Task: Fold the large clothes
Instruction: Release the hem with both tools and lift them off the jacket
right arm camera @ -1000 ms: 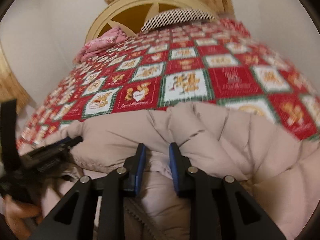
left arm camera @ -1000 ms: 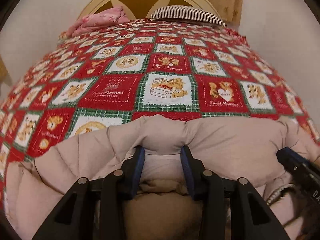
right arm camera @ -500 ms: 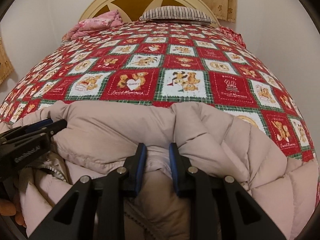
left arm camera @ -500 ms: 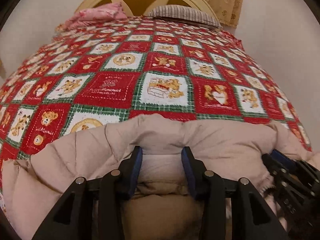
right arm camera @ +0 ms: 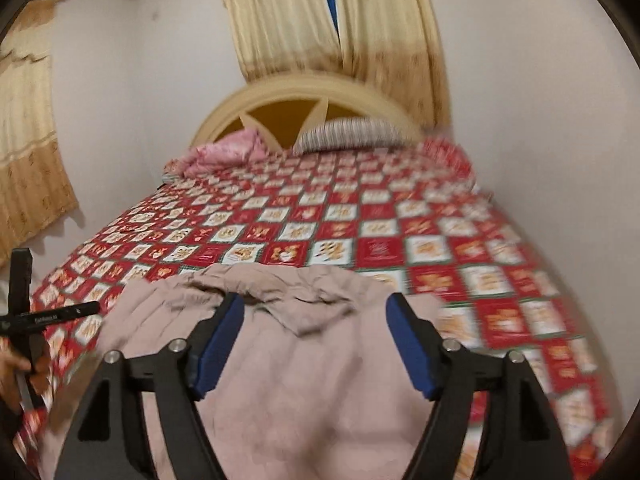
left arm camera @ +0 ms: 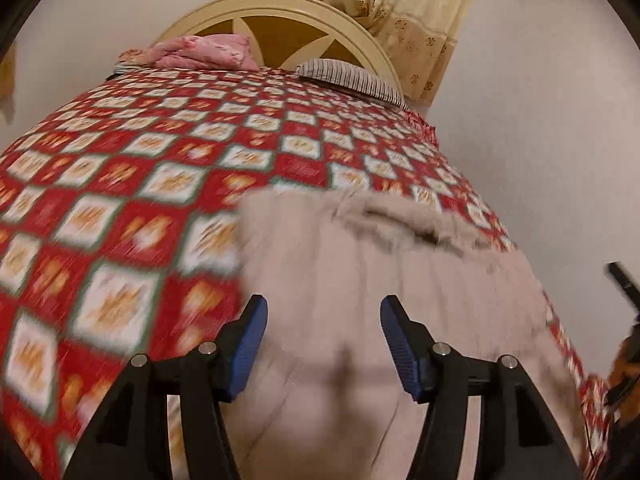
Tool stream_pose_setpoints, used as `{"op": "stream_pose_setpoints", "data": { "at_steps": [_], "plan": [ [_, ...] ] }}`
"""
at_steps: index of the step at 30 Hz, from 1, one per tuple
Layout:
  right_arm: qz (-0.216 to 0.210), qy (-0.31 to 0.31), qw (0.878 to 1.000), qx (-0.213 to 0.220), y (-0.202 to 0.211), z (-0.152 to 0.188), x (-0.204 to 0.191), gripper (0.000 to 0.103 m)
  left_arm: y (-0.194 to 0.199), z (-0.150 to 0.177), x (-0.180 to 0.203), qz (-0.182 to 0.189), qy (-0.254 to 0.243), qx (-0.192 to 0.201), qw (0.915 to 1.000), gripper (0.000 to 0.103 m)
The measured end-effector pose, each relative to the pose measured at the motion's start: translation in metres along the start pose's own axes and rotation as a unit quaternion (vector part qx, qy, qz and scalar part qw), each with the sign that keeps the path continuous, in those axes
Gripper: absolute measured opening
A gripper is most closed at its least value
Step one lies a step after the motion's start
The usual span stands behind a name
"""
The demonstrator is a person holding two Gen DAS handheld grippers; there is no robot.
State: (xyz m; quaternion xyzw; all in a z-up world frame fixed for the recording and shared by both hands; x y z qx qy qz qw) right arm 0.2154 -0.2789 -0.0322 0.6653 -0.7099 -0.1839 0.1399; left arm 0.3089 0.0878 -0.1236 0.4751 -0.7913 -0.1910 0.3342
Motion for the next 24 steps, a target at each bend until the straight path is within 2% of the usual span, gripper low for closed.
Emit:
{"op": "stream_pose_setpoints", "data": {
  "at_steps": [4,6,11,15,18,20,23,24],
  "plan": [
    [0.043,0.021,0.998,0.051,0.103,0.012,0.026,0.083,0.046,0.05,-0.015,0.015,0.009,0.008,0.9998,0.06],
    [0.063,0.031,0.995,0.075,0.158,0.018,0.037,0.089,0.059,0.072,-0.018,0.028,0.023,0.004,0.9993,0.06],
    [0.097,0.034,0.99,0.096,0.237,0.031,0.055,0.093,0.082,0.114,-0.015,0.06,0.049,-0.008,0.997,0.06],
    [0.051,-0.014,0.992,0.115,0.284,0.026,0.059,0.093,0.095,0.145,0.0,0.063,0.023,-0.028,0.9974,0.06],
    [-0.02,-0.044,0.99,0.129,0.311,0.02,0.05,0.093,0.104,0.167,0.011,0.069,0.014,-0.036,0.9969,0.06],
    [-0.081,-0.06,0.988,0.12,0.319,0.023,0.04,0.093,0.113,0.179,0.014,0.079,0.015,-0.034,0.9962,0.06],
    [-0.141,-0.057,0.983,0.1,0.315,0.037,0.025,0.094,0.122,0.19,0.02,0.102,0.02,-0.032,0.994,0.06],
    [-0.149,-0.051,0.983,0.09,0.309,0.045,0.022,0.096,0.124,0.192,0.022,0.107,0.022,-0.033,0.9934,0.06]
  ]
}}
Point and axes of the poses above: each gripper's, at about its wrist camera, not at the fingertips, and y roughly against the way its jaws point, x to its right, z to its underside, the point moved 8 cm from there along -y, roughly the way its jaws point, and after that the axes turned 4 degrees about z, right-handed, at the moved point
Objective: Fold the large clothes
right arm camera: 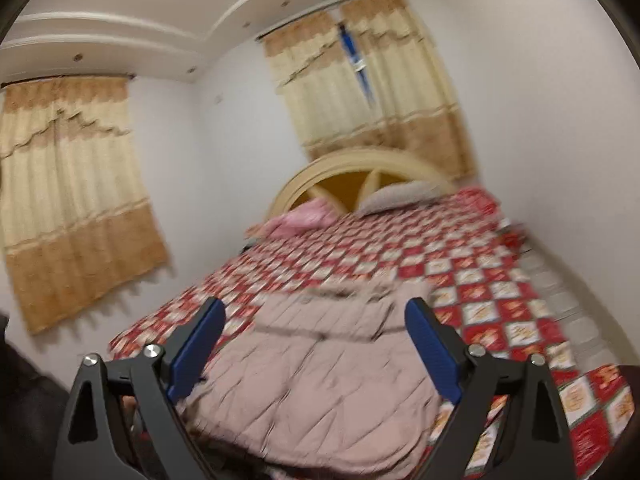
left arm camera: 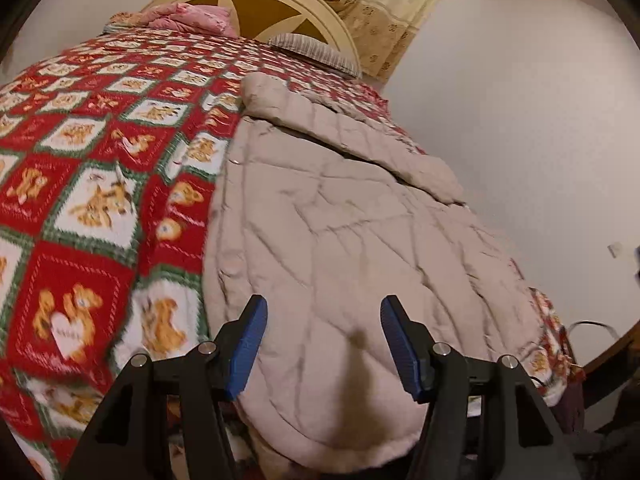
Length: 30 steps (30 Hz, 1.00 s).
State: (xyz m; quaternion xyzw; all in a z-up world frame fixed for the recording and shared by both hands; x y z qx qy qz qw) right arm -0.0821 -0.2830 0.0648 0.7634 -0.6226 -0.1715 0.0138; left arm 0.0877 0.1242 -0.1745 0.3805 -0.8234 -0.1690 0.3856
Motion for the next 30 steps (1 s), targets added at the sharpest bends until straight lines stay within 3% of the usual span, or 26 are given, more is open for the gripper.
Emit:
{"op": "stream_pose_setpoints", "data": {
  "at_steps": [1,4,6,10,13,16,18,19,30],
  "plan": [
    [0.001,0.001,1.0,-0.012,-0.006,0.01,0.002,0.097,-0.001,0.002,0.002,0.004,0.002,-0.002,1.0,0.06],
    [0.057,-0.028,0.994,-0.091,-0.047,0.061,0.033,0.097,-0.004,0.007,0.005,0.002,-0.004,-0.017,0.9998,0.06],
    [0.106,-0.059,0.981,-0.153,-0.083,0.1,0.062,0.094,-0.003,0.011,0.005,-0.002,-0.009,-0.014,0.9999,0.06],
    [0.137,-0.121,0.961,-0.209,-0.117,0.152,0.102,0.09,0.002,0.017,0.002,-0.01,-0.021,-0.013,0.9996,0.06],
    [0.143,-0.125,0.955,-0.227,-0.118,0.177,0.115,0.09,0.01,0.016,0.003,-0.008,-0.035,-0.006,0.9993,0.06],
    [0.15,-0.106,0.951,-0.248,-0.121,0.189,0.113,0.088,0.017,0.015,0.0,0.002,-0.027,-0.004,0.9996,0.07],
    [0.16,-0.09,0.944,-0.275,-0.125,0.203,0.113,0.072,0.021,0.016,-0.001,0.017,-0.021,0.004,0.9996,0.071],
    [0.161,-0.087,0.94,-0.288,-0.126,0.211,0.112,0.068,0.022,0.018,-0.001,0.024,-0.021,0.007,0.9995,0.071],
    [0.107,-0.111,0.934,-0.322,-0.113,0.239,0.1,0.063,0.017,0.038,-0.001,0.033,-0.053,-0.019,0.9979,0.071]
  ]
}}
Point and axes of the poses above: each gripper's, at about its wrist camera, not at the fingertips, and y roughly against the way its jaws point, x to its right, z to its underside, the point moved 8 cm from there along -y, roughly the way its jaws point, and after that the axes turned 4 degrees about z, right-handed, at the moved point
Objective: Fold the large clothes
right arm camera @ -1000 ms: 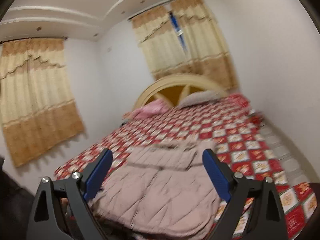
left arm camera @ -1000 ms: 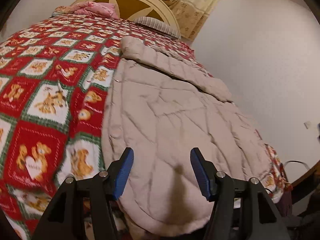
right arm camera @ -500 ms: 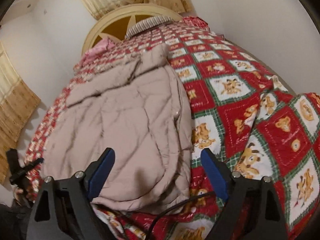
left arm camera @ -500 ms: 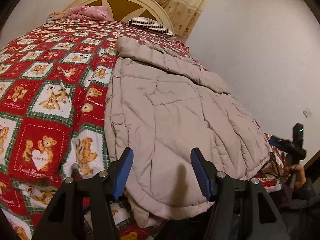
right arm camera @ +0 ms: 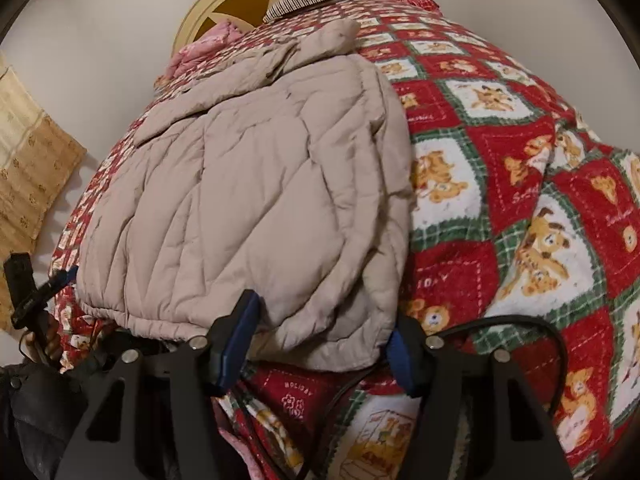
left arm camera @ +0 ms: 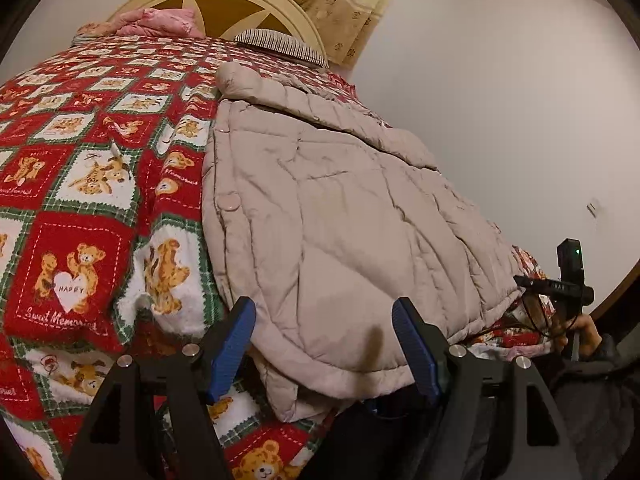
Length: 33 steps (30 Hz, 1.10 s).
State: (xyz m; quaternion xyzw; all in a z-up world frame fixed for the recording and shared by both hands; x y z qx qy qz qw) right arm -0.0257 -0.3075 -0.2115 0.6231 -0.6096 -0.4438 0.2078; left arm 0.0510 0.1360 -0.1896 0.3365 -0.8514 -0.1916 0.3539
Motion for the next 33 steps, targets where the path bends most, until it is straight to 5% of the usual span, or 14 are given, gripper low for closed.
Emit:
{"op": "stream_pose_setpoints", "data": {
  "at_steps": [1,3,4,14,21,22,24,29,33],
  "plan": [
    [-0.004,-0.007,1.0,0.003,-0.001,0.0,0.001,0.06,0.0,0.0,-0.002,-0.001,0.005,0.0,1.0,0.071],
    [-0.011,-0.014,1.0,0.007,-0.001,-0.002,0.001,0.02,0.004,-0.003,-0.006,-0.005,0.012,0.006,0.9999,0.071],
    [-0.026,-0.017,1.0,0.006,-0.001,-0.002,-0.001,0.018,0.008,-0.005,-0.009,-0.01,0.013,0.013,0.9998,0.071],
    [-0.079,-0.025,0.996,0.039,0.008,-0.008,-0.01,0.02,-0.01,0.009,-0.009,0.027,0.038,-0.006,0.9989,0.071],
    [-0.099,-0.064,0.993,0.016,-0.009,-0.005,-0.011,0.047,-0.004,0.01,-0.014,0.064,0.071,0.005,0.9954,0.071],
    [-0.093,-0.057,0.994,0.016,-0.009,-0.005,-0.013,0.046,-0.003,0.01,-0.014,0.068,0.077,0.007,0.9946,0.071],
    [-0.071,-0.035,0.997,0.017,-0.009,-0.005,-0.019,0.023,-0.002,0.009,-0.011,0.085,0.09,0.012,0.9922,0.071],
    [-0.05,-0.006,0.998,0.033,0.0,-0.009,-0.026,0.017,-0.005,0.005,-0.007,0.074,0.086,0.01,0.9935,0.026],
    [-0.1,-0.019,0.992,0.071,0.029,-0.022,-0.032,0.016,0.006,-0.005,-0.011,0.106,0.123,0.04,0.9859,0.014]
  ]
}}
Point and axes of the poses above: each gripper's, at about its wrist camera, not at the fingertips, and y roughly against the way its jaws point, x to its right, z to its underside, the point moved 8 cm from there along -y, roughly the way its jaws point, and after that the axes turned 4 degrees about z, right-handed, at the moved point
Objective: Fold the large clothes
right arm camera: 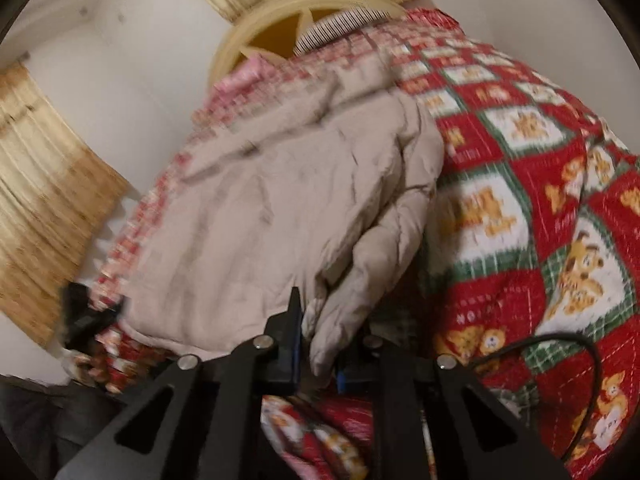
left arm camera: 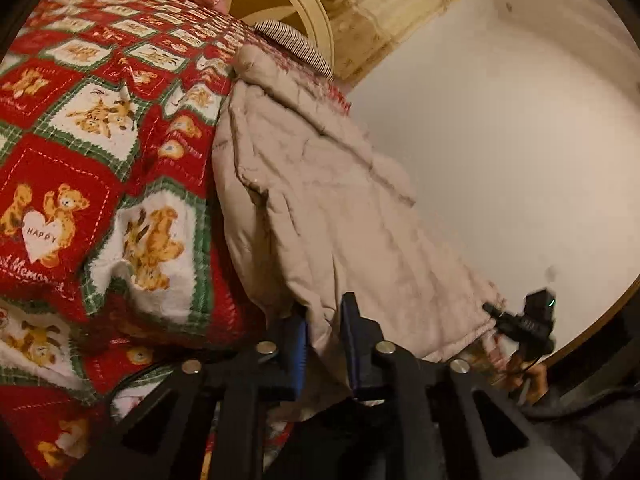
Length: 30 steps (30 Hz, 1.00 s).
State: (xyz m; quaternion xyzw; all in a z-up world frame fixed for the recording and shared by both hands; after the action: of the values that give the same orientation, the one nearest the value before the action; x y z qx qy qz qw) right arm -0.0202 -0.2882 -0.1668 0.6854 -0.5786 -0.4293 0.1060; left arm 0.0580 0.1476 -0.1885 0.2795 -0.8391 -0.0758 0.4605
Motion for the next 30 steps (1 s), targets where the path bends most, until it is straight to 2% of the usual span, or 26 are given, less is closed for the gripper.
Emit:
{"op": "stream_pose_setpoints", "data": {
  "at_steps": [2,6,9,11,13,15,17,19,20,22,24,25,26,28,30],
  "plan": [
    [-0.026,-0.005,0.999,0.021,0.015,-0.009,-0.009,0.015,0.006,-0.008,0.014,0.017,-0.009,0.018,0.9997,0.012],
    [-0.039,0.014,0.998,0.041,0.027,-0.021,-0.037,0.015,0.014,-0.018,0.045,0.015,-0.058,0.027,0.9978,0.012],
    [-0.047,0.022,0.998,0.046,0.033,-0.024,-0.051,0.014,0.026,-0.024,0.07,0.053,-0.077,0.045,0.9946,0.003],
    [-0.063,0.029,0.996,0.051,0.04,-0.026,-0.062,0.013,0.036,-0.026,0.093,0.08,-0.104,0.05,0.99,0.001],
    [-0.07,0.037,0.995,0.057,0.047,-0.028,-0.067,0.01,0.039,-0.027,0.108,0.056,-0.148,0.047,0.9863,0.001],
    [-0.06,0.056,0.994,0.069,0.056,-0.03,-0.071,0.009,0.039,-0.031,0.108,-0.004,-0.182,0.039,0.9825,0.001],
    [-0.037,0.06,0.995,0.073,0.055,-0.031,-0.066,0.01,0.039,-0.035,0.091,-0.049,-0.176,0.031,0.9826,0.002],
    [-0.034,0.053,0.995,0.074,0.051,-0.031,-0.059,0.013,0.037,-0.039,0.067,-0.087,-0.151,0.03,0.9841,0.002],
    [-0.035,0.045,0.995,0.079,0.048,-0.031,-0.054,0.014,0.034,-0.039,0.055,-0.09,-0.133,0.027,0.9867,0.002],
    [-0.04,0.02,0.995,0.087,0.046,-0.032,-0.043,0.027,0.027,-0.034,0.027,-0.049,-0.043,0.01,0.9979,0.002],
    [-0.023,-0.006,0.995,0.093,0.048,-0.036,-0.03,0.094,0.022,-0.028,0.012,-0.026,0.012,0.002,0.9996,0.002],
    [-0.009,-0.014,0.995,0.103,0.051,-0.039,-0.024,0.103,0.021,-0.025,0.007,-0.033,0.013,0.002,0.9994,0.002],
    [0.004,-0.014,0.992,0.125,0.057,-0.041,-0.019,0.103,0.02,-0.023,0.006,-0.046,0.003,0.006,0.9989,0.002],
    [0.016,-0.001,0.99,0.137,0.063,-0.044,-0.015,0.103,0.02,-0.021,0.0,-0.055,0.005,0.01,0.9984,0.007],
    [0.05,0.003,0.992,0.118,0.057,-0.044,-0.006,0.103,0.023,-0.018,-0.006,-0.044,0.029,0.014,0.9985,0.046]
  ]
}}
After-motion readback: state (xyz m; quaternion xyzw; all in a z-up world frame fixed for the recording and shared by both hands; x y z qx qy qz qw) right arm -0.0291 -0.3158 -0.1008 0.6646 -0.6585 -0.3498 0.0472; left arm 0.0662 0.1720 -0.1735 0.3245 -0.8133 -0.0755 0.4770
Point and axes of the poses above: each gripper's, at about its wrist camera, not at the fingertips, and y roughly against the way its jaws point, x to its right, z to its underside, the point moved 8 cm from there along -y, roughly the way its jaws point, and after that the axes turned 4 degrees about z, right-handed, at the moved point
